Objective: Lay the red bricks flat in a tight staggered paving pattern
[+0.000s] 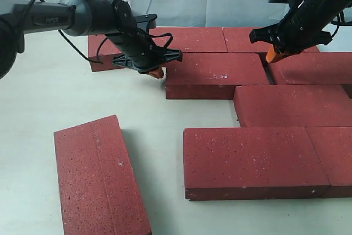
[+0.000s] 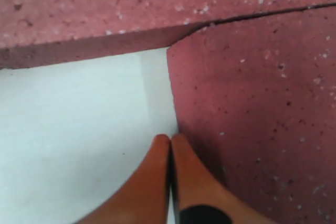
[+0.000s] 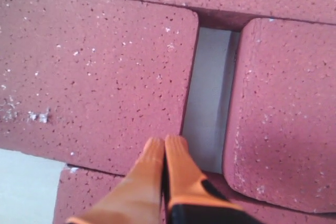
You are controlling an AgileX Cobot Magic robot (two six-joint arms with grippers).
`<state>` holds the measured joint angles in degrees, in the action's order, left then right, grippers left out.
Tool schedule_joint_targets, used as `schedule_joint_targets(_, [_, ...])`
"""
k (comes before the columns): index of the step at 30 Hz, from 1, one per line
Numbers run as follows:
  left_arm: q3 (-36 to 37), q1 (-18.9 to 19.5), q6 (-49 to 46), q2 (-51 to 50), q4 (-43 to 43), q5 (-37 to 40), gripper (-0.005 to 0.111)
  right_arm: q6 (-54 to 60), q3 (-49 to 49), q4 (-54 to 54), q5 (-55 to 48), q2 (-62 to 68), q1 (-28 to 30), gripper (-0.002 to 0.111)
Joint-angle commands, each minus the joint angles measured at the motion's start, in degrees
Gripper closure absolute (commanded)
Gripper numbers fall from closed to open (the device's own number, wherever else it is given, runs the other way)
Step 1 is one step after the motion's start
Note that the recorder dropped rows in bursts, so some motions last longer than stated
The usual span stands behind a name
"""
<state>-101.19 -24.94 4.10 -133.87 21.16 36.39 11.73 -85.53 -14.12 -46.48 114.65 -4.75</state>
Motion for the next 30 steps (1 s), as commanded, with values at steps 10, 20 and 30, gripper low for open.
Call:
schedule_joint_targets(10, [-2.3,-4.7,-6.1,-0.9,7.6,-3.4,0.107,0.2,0.2,0.4,0.3,-0.1,0.0,0.109])
schedule_joint_targets(20, [-2.3,-4.9,-6.3,-3.1,9.2,-4.5,0.107,0.2,0.2,0.3,0.3,-0.1,0.0,0.109])
schedule_joint_targets(30, [-2.3,-3.1,-7.3,-2.3,8.8,-0.1,0.107,0.2,0.2,0.3,0.0,-0.1,0.0,0.109])
